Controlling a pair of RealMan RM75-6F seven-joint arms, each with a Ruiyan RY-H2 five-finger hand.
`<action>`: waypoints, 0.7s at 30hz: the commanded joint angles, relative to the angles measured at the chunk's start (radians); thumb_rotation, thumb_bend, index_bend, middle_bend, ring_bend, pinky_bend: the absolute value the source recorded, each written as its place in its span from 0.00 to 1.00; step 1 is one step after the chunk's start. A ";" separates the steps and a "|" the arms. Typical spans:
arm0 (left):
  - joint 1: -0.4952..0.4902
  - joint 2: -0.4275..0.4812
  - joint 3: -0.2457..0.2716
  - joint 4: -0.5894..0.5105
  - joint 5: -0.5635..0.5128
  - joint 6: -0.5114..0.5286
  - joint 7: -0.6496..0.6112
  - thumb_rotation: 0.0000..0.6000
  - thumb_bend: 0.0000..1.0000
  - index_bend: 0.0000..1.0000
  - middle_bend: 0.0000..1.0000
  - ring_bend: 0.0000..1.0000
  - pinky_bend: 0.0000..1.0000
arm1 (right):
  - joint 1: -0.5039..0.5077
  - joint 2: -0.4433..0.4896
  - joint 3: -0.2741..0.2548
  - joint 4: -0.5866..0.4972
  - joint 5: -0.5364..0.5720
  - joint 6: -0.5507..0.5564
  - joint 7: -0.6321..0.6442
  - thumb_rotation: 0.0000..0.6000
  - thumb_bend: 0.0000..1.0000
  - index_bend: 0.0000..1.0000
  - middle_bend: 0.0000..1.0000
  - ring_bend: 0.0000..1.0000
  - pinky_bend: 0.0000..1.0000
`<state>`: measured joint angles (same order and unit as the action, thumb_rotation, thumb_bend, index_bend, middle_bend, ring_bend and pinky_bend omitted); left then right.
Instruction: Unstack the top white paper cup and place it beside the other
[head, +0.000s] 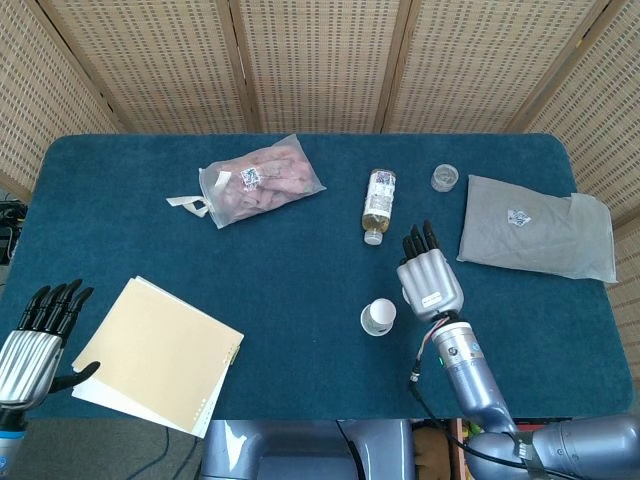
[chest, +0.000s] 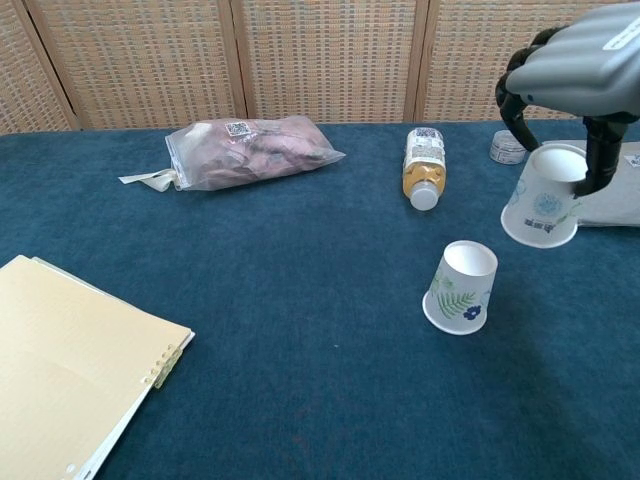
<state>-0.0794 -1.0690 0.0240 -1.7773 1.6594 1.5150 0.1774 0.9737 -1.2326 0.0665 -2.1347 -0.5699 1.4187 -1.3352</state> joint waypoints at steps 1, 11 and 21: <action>-0.001 -0.002 0.001 -0.002 0.001 -0.003 0.007 1.00 0.15 0.00 0.00 0.00 0.00 | -0.023 0.017 -0.023 0.020 -0.009 -0.036 0.049 1.00 0.21 0.50 0.16 0.00 0.00; 0.001 0.000 0.004 -0.004 0.001 -0.004 0.008 1.00 0.15 0.00 0.00 0.00 0.00 | -0.093 -0.027 -0.097 0.100 -0.076 -0.096 0.178 1.00 0.21 0.50 0.16 0.00 0.00; 0.001 0.000 0.003 -0.001 0.000 -0.002 0.001 1.00 0.15 0.00 0.00 0.00 0.00 | -0.155 -0.071 -0.128 0.201 -0.142 -0.112 0.275 1.00 0.21 0.50 0.15 0.00 0.00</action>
<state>-0.0784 -1.0687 0.0267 -1.7778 1.6595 1.5126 0.1785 0.8231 -1.3005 -0.0586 -1.9384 -0.7068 1.3092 -1.0651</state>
